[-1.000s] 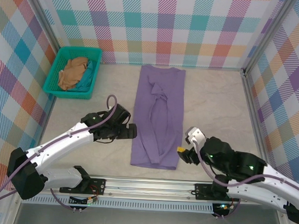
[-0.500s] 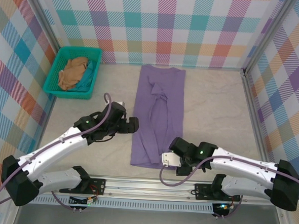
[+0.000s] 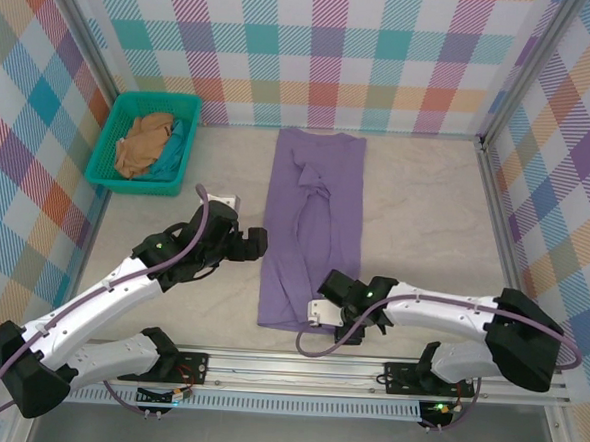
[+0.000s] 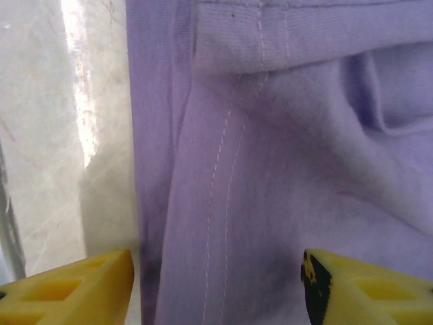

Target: Fold and stack the t-shirts

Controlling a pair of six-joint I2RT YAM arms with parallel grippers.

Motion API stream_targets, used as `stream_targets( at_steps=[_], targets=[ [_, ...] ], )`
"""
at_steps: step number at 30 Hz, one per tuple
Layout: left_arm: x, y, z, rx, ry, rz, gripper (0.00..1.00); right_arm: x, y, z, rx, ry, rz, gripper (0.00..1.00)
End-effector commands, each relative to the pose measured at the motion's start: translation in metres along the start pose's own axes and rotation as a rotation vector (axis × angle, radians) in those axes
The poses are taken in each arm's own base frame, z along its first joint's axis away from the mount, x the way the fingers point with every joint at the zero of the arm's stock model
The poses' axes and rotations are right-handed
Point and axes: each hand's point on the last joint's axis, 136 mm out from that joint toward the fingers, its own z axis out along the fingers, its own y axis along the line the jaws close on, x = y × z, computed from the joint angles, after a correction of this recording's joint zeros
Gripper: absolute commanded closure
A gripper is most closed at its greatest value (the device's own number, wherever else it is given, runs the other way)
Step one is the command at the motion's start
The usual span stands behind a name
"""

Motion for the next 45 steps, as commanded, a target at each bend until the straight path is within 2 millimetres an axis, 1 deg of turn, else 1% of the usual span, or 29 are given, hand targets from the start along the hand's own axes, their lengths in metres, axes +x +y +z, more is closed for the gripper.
stream_targets(
  at_steps=[1,4,6,9,13,14,16,17,18,21,23,25,27,28,29,31,32,33,34,35,39,41,43,45],
  targets=[
    [-0.004,0.001,0.0,0.004,-0.019,0.021,0.04,-0.006,0.003,0.01,-0.034,-0.007,0.056,0.36],
    [-0.011,-0.003,-0.006,0.03,-0.049,0.043,0.05,-0.001,0.002,0.018,-0.03,0.024,0.077,0.39],
    [-0.02,-0.009,-0.013,0.064,-0.087,0.065,0.03,0.002,0.0,0.02,-0.013,0.041,0.089,0.42],
    [-0.036,-0.022,-0.026,0.131,-0.158,0.118,0.0,0.006,-0.006,0.023,0.025,0.055,0.111,0.5],
    [-0.059,-0.034,-0.045,0.175,-0.251,0.198,0.0,0.01,-0.013,0.027,0.076,0.061,0.14,0.61],
    [-0.06,-0.041,-0.05,0.209,-0.256,0.25,0.02,0.01,-0.014,0.029,0.086,0.061,0.147,0.63],
    [-0.06,-0.054,-0.055,0.27,-0.26,0.353,0.17,0.009,-0.018,0.031,0.103,0.057,0.164,0.67],
    [-0.059,-0.057,-0.056,0.278,-0.254,0.393,0.22,0.007,-0.019,0.032,0.106,0.055,0.175,0.68],
    [-0.059,-0.058,-0.057,0.276,-0.247,0.425,0.26,0.007,-0.019,0.033,0.107,0.057,0.18,0.7],
    [-0.057,-0.064,-0.057,0.284,-0.213,0.545,0.29,0.004,-0.022,0.031,0.105,0.069,0.195,0.77],
    [-0.05,-0.068,-0.054,0.298,-0.19,0.669,0.29,0.001,-0.023,0.031,0.103,0.066,0.195,0.82],
    [-0.038,-0.069,-0.046,0.293,-0.155,0.832,0.29,-0.002,-0.025,0.032,0.104,0.06,0.192,0.87],
    [-0.014,-0.065,-0.037,0.312,-0.063,1.014,0.28,-0.003,-0.025,0.034,0.105,0.057,0.186,0.92],
    [0.002,-0.06,-0.033,0.327,0.012,1.1,0.31,-0.004,-0.025,0.034,0.105,0.056,0.184,0.96],
    [0.018,-0.055,-0.029,0.349,0.094,1.177,0.4,-0.003,-0.026,0.035,0.108,0.057,0.186,1.0],
    [0.051,-0.037,-0.025,0.38,0.292,1.276,0.58,-0.003,-0.026,0.035,0.111,0.057,0.19,1.0],
    [0.068,-0.026,-0.023,0.388,0.406,1.307,0.63,-0.002,-0.026,0.035,0.114,0.057,0.2,1.0],
    [0.081,-0.016,-0.022,0.388,0.488,1.324,0.66,-0.001,-0.026,0.035,0.115,0.056,0.207,1.0],
    [0.094,-0.007,-0.019,0.38,0.555,1.347,0.67,0.0,-0.026,0.035,0.119,0.053,0.218,1.0],
    [0.105,-0.002,-0.017,0.376,0.571,1.382,0.67,0.0,-0.027,0.036,0.122,0.05,0.229,1.0],
    [0.13,0.011,-0.008,0.334,0.571,1.469,0.69,0.0,-0.03,0.033,0.139,0.027,0.248,1.0],
    [0.147,0.016,-0.006,0.328,0.62,1.522,0.69,-0.001,-0.034,0.03,0.143,0.011,0.269,1.0],
    [0.165,0.013,-0.004,0.351,0.668,1.56,0.69,-0.002,-0.036,0.029,0.145,-0.005,0.283,1.0],
    [0.18,0.002,0.0,0.387,0.701,1.586,0.69,-0.002,-0.038,0.028,0.149,-0.016,0.285,1.0]
  ],
)
